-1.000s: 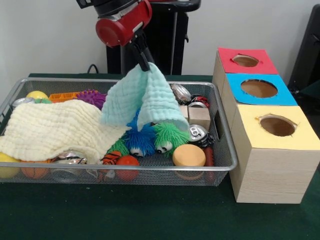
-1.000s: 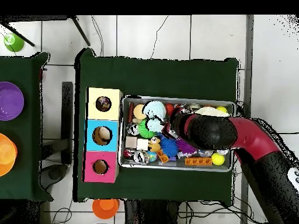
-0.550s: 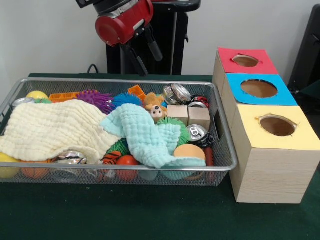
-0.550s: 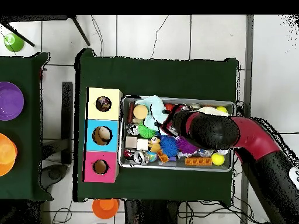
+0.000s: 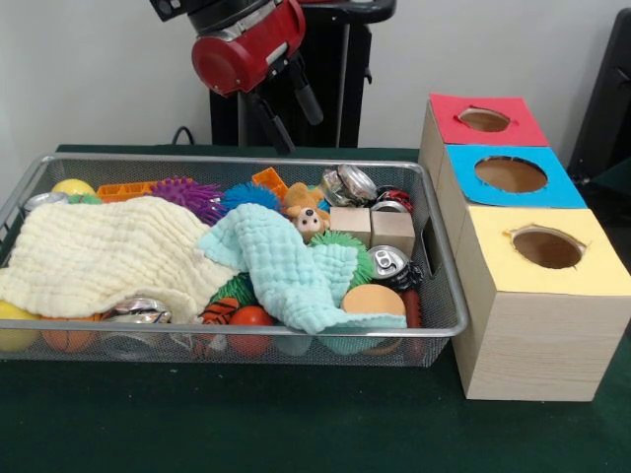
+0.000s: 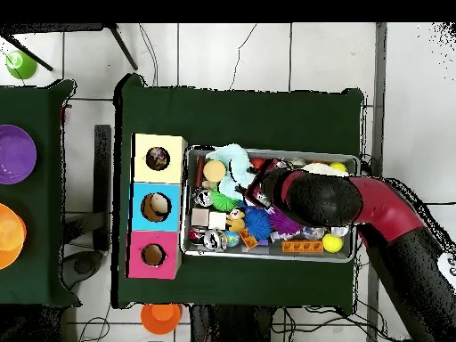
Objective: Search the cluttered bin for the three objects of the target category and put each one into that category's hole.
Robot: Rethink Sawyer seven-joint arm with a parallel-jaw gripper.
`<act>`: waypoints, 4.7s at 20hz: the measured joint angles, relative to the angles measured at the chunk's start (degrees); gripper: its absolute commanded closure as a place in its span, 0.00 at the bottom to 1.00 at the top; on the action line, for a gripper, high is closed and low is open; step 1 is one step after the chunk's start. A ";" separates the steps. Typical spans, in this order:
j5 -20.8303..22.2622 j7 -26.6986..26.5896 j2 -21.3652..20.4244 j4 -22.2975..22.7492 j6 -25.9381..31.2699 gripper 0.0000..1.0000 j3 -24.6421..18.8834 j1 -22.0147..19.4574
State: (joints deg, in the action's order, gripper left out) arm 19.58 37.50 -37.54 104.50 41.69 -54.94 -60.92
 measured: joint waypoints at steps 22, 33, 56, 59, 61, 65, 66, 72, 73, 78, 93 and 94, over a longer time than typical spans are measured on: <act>17.77 0.00 -2.95 -6.26 0.01 0.00 7.62 6.18; 23.43 0.00 0.10 -12.29 0.01 0.00 11.13 6.38; 28.73 0.00 9.52 -20.47 0.17 0.00 17.76 9.46; 29.59 0.00 10.40 -21.04 0.53 0.00 19.32 10.97; 30.13 0.00 10.80 -21.39 0.98 0.00 20.36 11.98; 30.81 0.00 11.52 -22.07 2.46 0.00 22.36 14.14; 30.82 0.00 11.63 -22.24 2.94 0.00 22.78 14.65; 30.82 0.00 11.78 -23.76 4.90 0.00 24.76 16.88; 30.82 0.00 11.79 -23.96 5.04 0.00 24.89 17.03; 30.82 0.00 12.13 -25.30 5.60 0.00 25.64 17.45; 30.17 0.00 12.43 -25.71 6.81 1.00 26.31 17.73; 30.16 0.00 12.43 -25.71 6.81 1.00 26.31 17.73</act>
State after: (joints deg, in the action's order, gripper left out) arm 49.74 37.50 -25.11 78.79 48.50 -28.64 -43.19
